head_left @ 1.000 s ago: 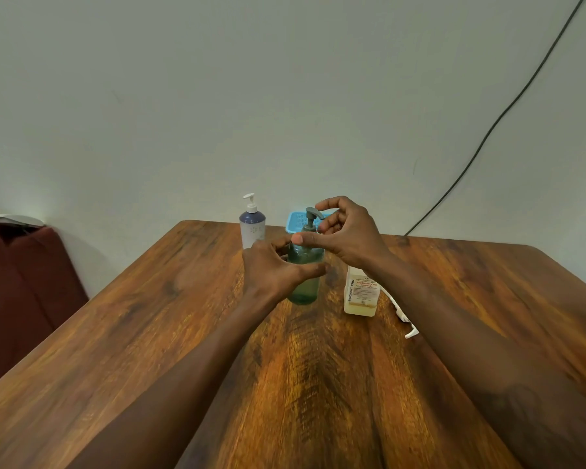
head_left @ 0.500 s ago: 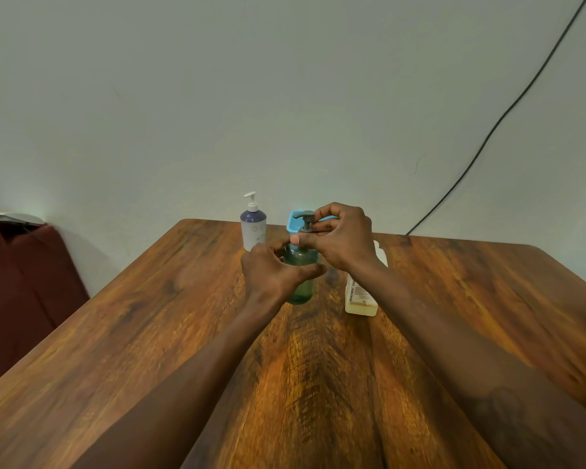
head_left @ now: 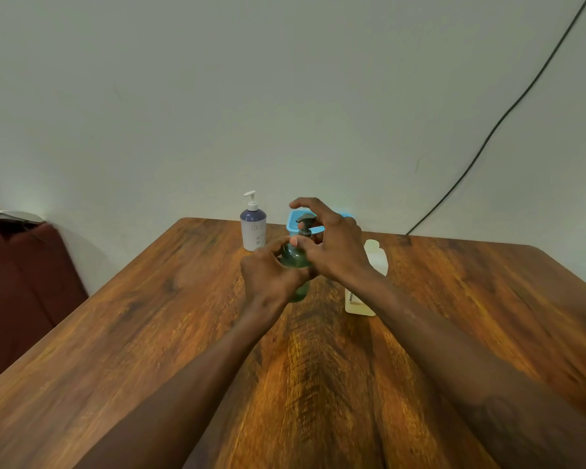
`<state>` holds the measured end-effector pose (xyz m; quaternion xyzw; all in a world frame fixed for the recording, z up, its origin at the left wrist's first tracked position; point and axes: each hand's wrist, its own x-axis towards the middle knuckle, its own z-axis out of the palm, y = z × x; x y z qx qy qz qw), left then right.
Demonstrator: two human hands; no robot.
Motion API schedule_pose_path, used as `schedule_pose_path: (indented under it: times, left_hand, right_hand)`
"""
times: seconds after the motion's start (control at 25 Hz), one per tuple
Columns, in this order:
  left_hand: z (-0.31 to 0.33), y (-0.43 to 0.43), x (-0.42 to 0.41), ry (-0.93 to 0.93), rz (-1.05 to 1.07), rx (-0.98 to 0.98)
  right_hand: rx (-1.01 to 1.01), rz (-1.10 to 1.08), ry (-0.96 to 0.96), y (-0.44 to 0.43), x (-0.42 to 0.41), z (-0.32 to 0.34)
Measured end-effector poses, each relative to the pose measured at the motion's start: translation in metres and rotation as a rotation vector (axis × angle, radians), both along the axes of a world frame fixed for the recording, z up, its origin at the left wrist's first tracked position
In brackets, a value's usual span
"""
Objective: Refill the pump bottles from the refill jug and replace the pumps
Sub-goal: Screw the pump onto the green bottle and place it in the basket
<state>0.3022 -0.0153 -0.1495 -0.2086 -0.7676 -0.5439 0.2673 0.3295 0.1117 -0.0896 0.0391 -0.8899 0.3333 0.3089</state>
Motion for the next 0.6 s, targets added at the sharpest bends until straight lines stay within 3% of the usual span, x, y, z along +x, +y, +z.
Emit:
schedule_pose_path:
  times: [0.32, 0.6]
  left_hand:
    - [0.000, -0.004, -0.016, -0.025, -0.043, -0.005]
    - [0.025, 0.010, -0.066, -0.003, -0.030, 0.015]
  right_hand:
    - [0.004, 0.034, 0.025, 0.004, -0.019, 0.003]
    - [-0.105, -0.118, 0.006, 0.002, -0.062, 0.013]
